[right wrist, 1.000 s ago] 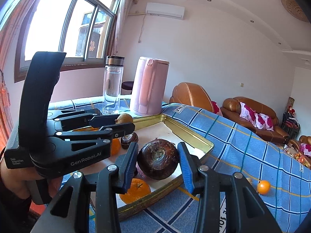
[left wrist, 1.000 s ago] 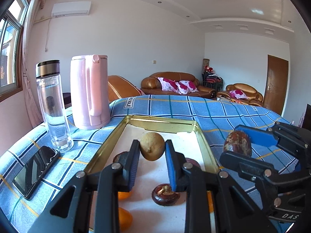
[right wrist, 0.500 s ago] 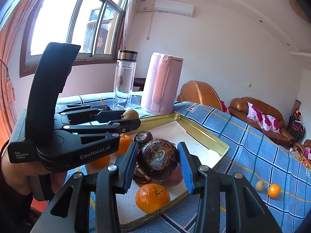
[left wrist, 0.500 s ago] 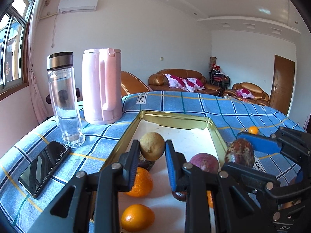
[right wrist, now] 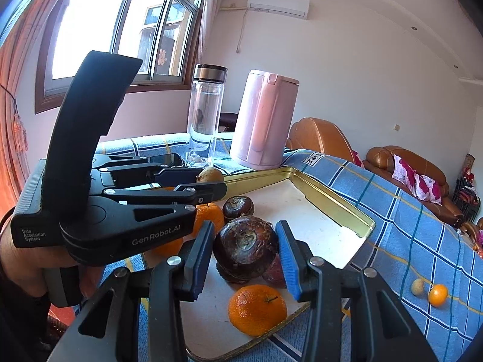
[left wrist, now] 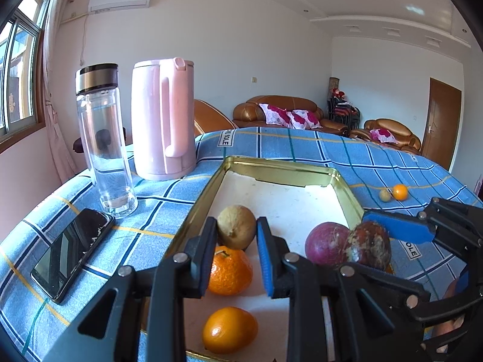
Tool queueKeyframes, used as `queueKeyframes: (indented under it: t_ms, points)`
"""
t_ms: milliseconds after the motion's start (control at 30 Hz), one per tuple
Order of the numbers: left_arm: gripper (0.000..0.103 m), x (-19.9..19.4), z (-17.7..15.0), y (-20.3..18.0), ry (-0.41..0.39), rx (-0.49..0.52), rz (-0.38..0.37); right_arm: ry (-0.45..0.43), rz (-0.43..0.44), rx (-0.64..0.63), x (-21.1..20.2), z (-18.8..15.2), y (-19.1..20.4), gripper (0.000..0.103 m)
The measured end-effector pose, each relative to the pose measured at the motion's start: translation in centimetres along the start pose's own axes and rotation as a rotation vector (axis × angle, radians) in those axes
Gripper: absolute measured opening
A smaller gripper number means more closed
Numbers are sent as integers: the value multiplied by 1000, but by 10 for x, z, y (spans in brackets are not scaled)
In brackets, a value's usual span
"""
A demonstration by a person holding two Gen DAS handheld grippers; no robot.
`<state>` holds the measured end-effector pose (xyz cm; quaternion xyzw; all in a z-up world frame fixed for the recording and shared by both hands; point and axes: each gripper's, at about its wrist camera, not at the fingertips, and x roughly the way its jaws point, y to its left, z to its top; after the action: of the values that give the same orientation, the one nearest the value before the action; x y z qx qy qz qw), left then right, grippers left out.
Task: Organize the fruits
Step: 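Lower the tan fruit and brown fruit into the tin tray and open both grippers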
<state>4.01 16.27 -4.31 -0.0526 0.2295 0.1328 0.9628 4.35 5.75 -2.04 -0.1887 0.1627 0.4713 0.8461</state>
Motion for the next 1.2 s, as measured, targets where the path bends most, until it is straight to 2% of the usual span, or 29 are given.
queueKeyframes:
  t_ms: [600, 933, 1000, 1067, 1200]
  points:
    - [28, 7, -15, 2, 73, 52, 4, 103, 50, -16, 24, -4, 6, 44]
    - [30, 7, -17, -1, 82, 81, 20, 113, 63, -12, 26, -4, 5, 44]
    - [30, 7, -17, -1, 83, 82, 23, 111, 61, -13, 25, -4, 5, 47]
    - [37, 5, -18, 0, 81, 80, 32, 107, 59, -13, 24, -4, 5, 53]
    - [59, 2, -17, 2, 66, 69, 64, 92, 42, -8, 18, -6, 2, 58]
